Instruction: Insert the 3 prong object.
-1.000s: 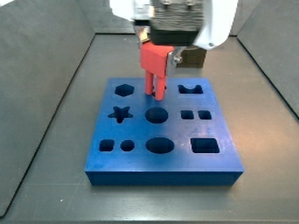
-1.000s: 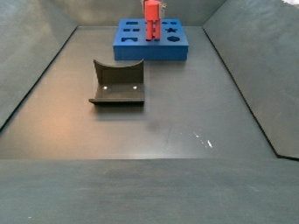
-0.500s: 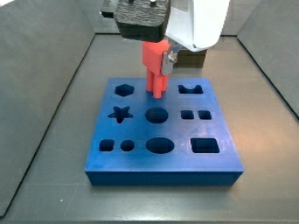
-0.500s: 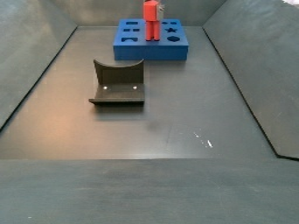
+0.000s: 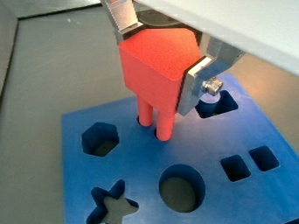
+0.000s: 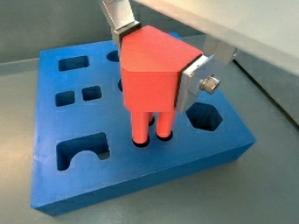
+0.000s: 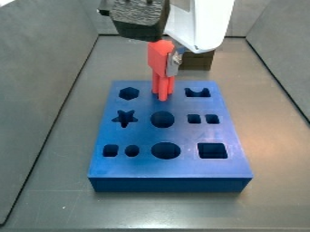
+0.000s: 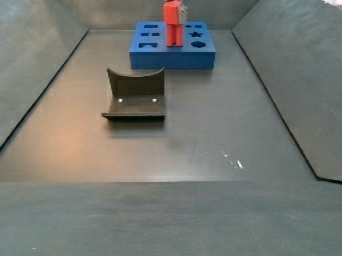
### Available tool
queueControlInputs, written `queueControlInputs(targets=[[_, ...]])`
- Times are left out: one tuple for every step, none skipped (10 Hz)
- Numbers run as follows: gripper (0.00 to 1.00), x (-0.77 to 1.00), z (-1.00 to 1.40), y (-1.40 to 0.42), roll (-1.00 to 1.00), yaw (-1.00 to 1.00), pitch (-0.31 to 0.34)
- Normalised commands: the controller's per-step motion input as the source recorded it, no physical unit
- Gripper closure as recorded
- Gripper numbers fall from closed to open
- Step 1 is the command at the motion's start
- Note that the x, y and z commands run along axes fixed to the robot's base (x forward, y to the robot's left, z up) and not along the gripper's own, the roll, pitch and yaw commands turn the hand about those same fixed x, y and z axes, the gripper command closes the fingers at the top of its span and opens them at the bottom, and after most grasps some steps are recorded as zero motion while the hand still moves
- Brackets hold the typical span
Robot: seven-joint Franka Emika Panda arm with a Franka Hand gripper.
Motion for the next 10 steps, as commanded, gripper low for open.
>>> queueControlInputs(targets=[[1.0, 0.0, -0.19, 0.01, -0.02, -0.15, 0.027], [1.0, 0.0, -0.2, 0.02, -0.01, -0.08, 0.026], [1.0, 0.01, -0.21, 0.07, -0.01, 0.0, 0.021], [1.0, 0.03, -0.21, 0.11, 0.0, 0.0, 0.021], [1.0, 0.01, -0.2, 0.11, 0.0, 0.0, 0.011], [1.0, 0.0, -0.24, 0.1, 0.0, 0.0, 0.006], [1.0, 0.0, -0.24, 0.08, 0.0, 0.03, 0.001], [1.0, 0.0, -0.23, 0.06, 0.0, 0.0, 0.0], [1.0, 0.0, -0.24, 0.05, 0.0, 0.0, 0.0], [1.0, 0.0, -0.27, 0.02, -0.01, 0.0, 0.0]])
